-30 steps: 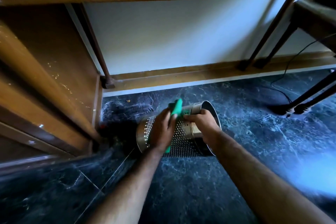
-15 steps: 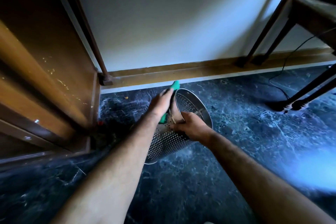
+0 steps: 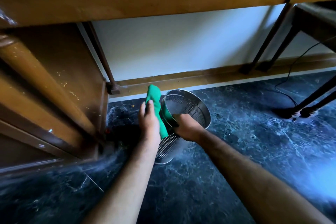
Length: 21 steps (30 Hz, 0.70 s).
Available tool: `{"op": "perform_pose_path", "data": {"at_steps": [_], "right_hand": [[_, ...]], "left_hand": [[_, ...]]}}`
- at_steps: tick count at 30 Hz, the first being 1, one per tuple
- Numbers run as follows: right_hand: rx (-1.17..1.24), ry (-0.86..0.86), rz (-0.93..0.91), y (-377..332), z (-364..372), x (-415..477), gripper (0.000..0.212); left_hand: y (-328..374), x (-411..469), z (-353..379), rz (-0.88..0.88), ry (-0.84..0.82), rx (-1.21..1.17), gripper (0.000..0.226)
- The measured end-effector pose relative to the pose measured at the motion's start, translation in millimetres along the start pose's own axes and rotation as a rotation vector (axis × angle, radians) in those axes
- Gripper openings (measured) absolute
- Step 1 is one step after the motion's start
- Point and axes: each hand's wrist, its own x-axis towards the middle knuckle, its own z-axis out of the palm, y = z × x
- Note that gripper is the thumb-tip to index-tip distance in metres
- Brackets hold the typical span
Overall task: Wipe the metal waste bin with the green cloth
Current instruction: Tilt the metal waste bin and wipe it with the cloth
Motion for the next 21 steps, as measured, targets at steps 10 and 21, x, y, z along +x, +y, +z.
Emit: {"op": "perform_pose_path", "data": {"at_steps": [10, 21], "right_hand": [[-0.33, -0.049, -0.006, 0.1, 15.7, 12.7, 0.024], [-0.3, -0.147, -0.073, -13.6, 15.8, 16.0, 0.07]], "left_hand": [[-27.5, 18.9, -55.6, -0.088, 0.089, -0.167, 0.019], [-17.0, 25.6, -41.2, -0.236, 0.068, -0.325, 0.037]]}}
